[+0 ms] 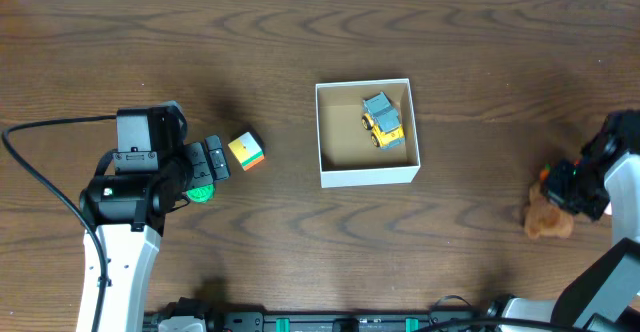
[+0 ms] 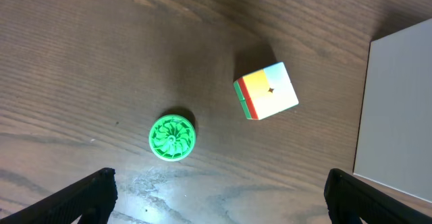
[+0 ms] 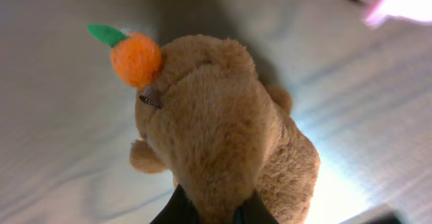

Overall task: Pack container
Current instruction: 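Move the right gripper to the brown plush bear and grasp it, then carry the bear into the box and open the right gripper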

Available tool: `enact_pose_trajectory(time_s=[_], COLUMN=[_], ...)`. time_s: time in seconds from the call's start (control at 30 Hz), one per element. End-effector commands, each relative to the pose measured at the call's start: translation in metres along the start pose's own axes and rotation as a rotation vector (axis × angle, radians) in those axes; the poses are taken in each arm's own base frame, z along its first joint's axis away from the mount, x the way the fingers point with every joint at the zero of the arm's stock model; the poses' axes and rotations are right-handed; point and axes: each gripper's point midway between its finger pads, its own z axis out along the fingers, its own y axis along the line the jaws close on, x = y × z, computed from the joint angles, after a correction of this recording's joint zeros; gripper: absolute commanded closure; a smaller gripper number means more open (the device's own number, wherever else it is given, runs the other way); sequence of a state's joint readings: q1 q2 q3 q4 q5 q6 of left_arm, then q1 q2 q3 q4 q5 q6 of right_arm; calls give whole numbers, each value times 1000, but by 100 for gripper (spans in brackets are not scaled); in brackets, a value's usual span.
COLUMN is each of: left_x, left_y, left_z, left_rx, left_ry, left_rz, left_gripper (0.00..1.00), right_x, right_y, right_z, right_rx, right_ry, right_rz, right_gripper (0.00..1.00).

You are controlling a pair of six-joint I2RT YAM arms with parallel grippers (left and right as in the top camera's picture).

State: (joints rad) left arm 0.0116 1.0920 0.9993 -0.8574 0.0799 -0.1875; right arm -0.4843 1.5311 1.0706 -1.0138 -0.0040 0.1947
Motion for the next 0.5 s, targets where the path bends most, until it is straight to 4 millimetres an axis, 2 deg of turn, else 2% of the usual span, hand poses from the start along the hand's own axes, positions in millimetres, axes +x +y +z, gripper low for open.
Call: enact_pose_trajectory(time_s=[0.0, 0.07, 0.13, 0.27, 0.37, 0.47], left_x=[-6, -6, -6, -6, -6, -6], left_y=[-1, -1, -1, -1, -1, -1], left_z=[-4, -4, -4, -4, -4, -4], left_rx=[9, 9, 9, 9, 8, 8], left_ry=[-16, -16, -16, -16, -15, -15], left_rz=[-13, -13, -13, -13, -13, -13], left_gripper=[2, 2, 2, 2, 2, 2], right_x=[-29, -30, -26, 0, 27, 57], right_y=[60, 83, 114, 181, 227, 270], right_z=[-73, -103, -144, -199, -217, -214], right_rx=[-199, -243, -305, -458, -542, -549], right_ry=[-180, -245, -335, -453, -494, -519], right_rz=[-94, -152, -229, -355, -426, -525], right_gripper=[99, 99, 99, 99, 99, 98])
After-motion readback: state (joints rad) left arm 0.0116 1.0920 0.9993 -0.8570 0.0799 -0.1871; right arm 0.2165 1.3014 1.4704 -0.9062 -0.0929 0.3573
